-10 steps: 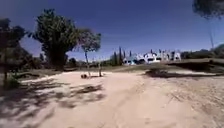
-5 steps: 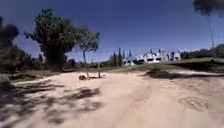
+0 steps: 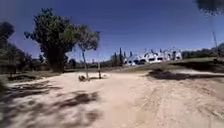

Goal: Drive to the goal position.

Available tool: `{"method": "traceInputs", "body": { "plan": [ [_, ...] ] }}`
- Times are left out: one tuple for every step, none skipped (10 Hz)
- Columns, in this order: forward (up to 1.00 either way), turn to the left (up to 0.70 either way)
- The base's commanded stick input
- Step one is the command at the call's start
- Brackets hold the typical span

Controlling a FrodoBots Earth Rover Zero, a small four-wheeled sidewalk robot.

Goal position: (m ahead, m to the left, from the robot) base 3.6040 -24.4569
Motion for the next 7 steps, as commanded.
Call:
{"method": "traceInputs", "body": {
  "plan": [
    [0.85, -0.34],
    [0.85, -0.34],
    [0.85, -0.34],
    [0.85, -0.34],
    [0.85, -0.34],
    [0.85, -0.33],
    [0.85, -0.27]
  ]
}}
